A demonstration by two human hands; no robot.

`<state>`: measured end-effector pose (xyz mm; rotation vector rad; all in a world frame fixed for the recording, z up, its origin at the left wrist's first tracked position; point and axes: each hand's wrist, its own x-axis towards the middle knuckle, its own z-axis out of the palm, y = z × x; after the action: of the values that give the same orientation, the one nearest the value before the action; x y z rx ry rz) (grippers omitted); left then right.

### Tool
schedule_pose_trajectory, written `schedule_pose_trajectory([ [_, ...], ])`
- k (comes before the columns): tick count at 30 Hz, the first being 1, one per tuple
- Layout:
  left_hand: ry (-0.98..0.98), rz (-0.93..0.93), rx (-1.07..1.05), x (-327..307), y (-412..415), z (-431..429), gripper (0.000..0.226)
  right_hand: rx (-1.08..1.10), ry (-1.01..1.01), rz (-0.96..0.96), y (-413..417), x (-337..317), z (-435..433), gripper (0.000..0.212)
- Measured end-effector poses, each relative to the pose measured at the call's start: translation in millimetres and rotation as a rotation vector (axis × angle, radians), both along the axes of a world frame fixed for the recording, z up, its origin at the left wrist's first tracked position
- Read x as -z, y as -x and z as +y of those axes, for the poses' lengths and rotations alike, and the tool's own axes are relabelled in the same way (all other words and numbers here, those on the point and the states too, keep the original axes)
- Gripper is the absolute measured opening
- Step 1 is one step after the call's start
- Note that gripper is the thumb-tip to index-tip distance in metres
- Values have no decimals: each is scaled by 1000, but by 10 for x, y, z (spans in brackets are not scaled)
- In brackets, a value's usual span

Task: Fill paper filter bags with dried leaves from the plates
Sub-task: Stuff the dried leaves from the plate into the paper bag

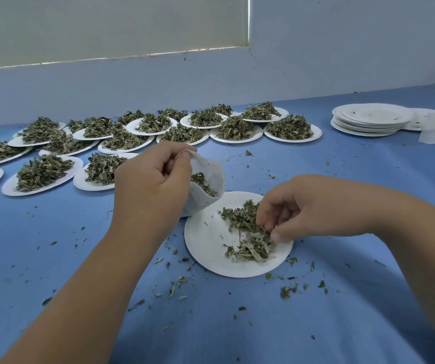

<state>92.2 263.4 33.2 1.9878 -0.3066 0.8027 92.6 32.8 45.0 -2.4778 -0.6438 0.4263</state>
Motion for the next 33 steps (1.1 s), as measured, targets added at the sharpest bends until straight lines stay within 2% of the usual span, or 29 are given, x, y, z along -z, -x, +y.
schedule_pose_trajectory([
  [6,-2,-6,9,8,-4,5,23,18,96,-101,53,12,89,58],
  [9,-11,-15,11,15,-9,7,26,-8,193,-166,83,89,175,64],
  [17,-63,-40,1,34,-17,4,22,7,247,-214,142,134,324,40],
  [25,-29,-103,-134,-5,-38,71,20,49,318,-227,202,101,433,37],
  [28,-105,-148,-202,-32,-46,101,23,41,352,-220,229,75,466,28],
  [31,-214,-213,-236,-26,-56,115,23,30,367,-288,242,81,499,9],
  [33,-287,-227,-242,-6,-63,111,22,34,378,-325,251,89,515,25],
])
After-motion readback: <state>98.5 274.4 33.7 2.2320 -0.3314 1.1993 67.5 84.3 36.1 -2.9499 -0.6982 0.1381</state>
